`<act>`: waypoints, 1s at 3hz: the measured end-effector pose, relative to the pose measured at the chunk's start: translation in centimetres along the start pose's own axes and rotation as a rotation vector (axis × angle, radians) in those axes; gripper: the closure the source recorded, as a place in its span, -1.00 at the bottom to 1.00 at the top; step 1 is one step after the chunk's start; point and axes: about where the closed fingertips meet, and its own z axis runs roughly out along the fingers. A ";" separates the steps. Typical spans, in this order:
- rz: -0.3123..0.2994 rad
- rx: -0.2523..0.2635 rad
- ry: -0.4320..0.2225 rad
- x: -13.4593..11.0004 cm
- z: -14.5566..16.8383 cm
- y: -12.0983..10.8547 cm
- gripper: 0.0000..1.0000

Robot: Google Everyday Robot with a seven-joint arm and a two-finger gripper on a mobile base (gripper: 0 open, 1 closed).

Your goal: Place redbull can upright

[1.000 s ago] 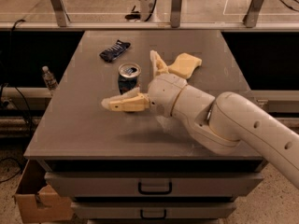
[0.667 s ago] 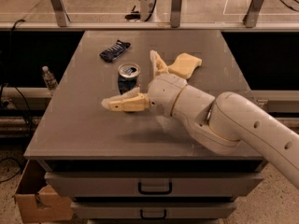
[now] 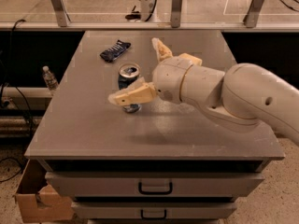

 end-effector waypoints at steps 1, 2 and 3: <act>-0.025 0.032 0.112 1.5 -2.8 -2.6 -1.00; 0.006 0.071 0.168 3.8 -5.5 -4.8 -1.00; 0.009 0.078 0.174 4.2 -5.8 -5.1 -1.00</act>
Offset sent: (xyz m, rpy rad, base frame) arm 0.0227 -0.1370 -0.0402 -0.1287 0.1444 -0.1958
